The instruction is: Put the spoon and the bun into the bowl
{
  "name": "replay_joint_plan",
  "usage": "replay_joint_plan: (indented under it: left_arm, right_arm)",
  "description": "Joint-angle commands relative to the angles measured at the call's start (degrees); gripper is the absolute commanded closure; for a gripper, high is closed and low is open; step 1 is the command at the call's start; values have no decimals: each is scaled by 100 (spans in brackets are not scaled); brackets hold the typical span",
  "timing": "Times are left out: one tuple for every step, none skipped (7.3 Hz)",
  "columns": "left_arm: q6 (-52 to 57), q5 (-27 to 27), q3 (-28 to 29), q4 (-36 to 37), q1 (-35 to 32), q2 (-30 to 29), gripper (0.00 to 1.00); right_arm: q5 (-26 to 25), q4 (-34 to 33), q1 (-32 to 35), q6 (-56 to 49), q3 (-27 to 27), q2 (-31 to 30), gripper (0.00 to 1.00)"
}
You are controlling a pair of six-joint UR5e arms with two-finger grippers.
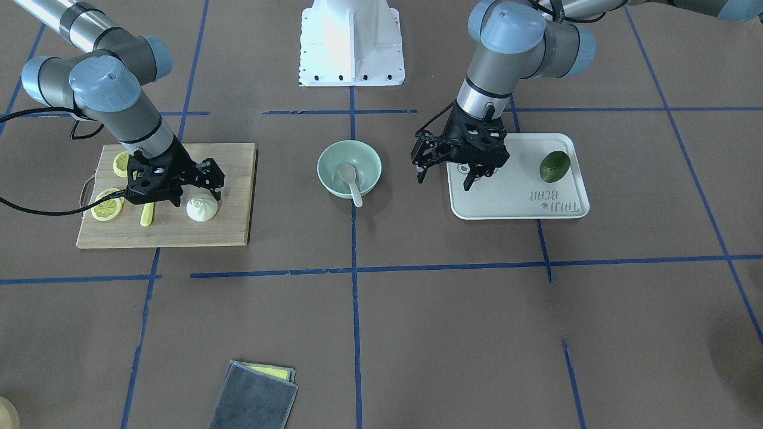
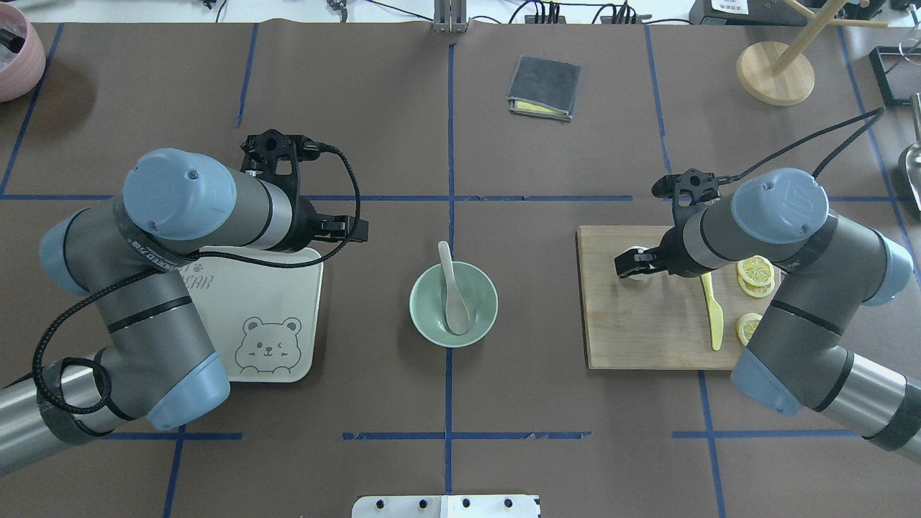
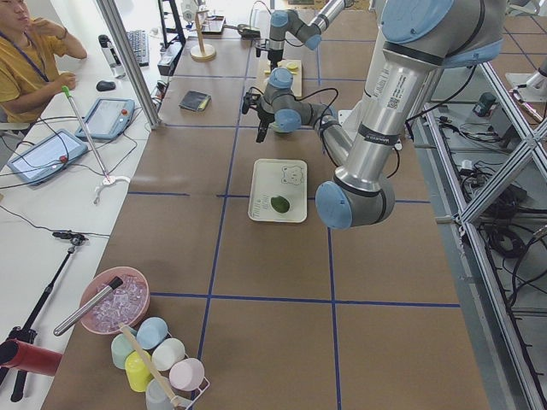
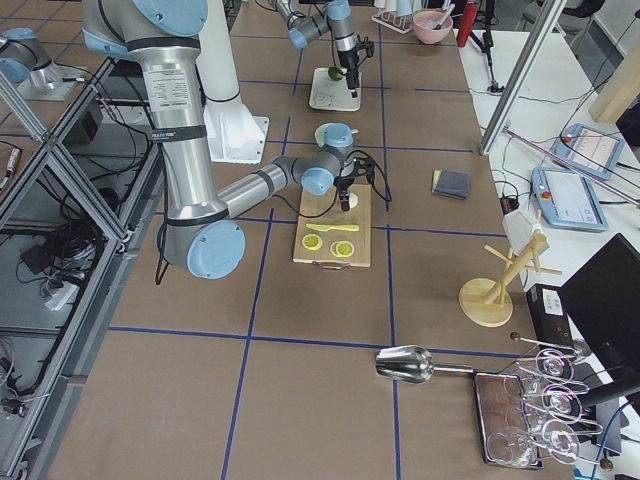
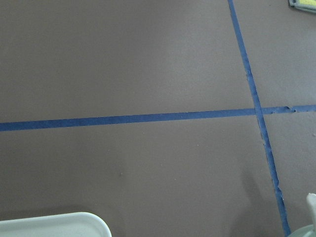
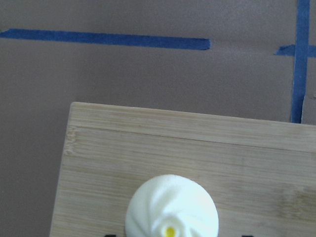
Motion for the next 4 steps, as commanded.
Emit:
replay_joint_plan:
  left_arm:
    - [-2,0,13,0,3,0,0]
    - [-2,0,13,0,3,44,0]
    - [7,0,13,0,3,79,0]
    - [-2,0,13,0,3,79,0]
  right_arm:
    - [-121,0,-26,-7,-30,7,13]
    - [-148,0,-52,-7,-30,15,15]
    - [-148,0,-52,-7,-12,15,19]
    - [-226,-9,-61,-7,-38,76,23]
